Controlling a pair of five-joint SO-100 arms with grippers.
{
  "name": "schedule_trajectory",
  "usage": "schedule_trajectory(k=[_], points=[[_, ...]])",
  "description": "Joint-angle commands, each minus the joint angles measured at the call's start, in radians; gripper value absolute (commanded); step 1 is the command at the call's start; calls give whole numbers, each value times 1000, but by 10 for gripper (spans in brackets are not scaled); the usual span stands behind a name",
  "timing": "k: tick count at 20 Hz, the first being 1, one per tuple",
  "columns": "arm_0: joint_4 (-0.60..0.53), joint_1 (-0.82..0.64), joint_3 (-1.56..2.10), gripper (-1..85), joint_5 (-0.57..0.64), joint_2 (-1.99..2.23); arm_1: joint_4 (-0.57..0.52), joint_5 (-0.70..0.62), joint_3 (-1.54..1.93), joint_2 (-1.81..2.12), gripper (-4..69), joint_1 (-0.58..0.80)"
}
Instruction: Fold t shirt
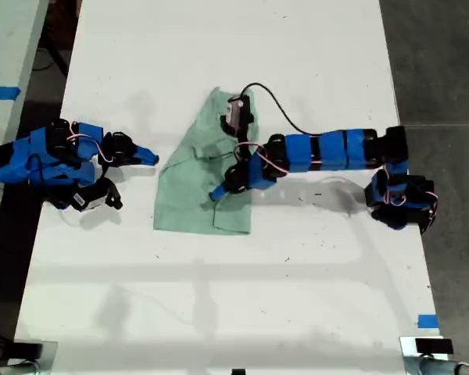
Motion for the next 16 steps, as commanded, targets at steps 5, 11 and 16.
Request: schedule_trajectory(k=[5,11,16], points=[[-15,2,41,-2,6,11,101,67,374,594,211,-14],[-15,-2,41,-2,8,11,-112,140,1466,1588,8,-5],[-15,-3,41,-2,8,11,-69,94,1890,1956,8,-28]])
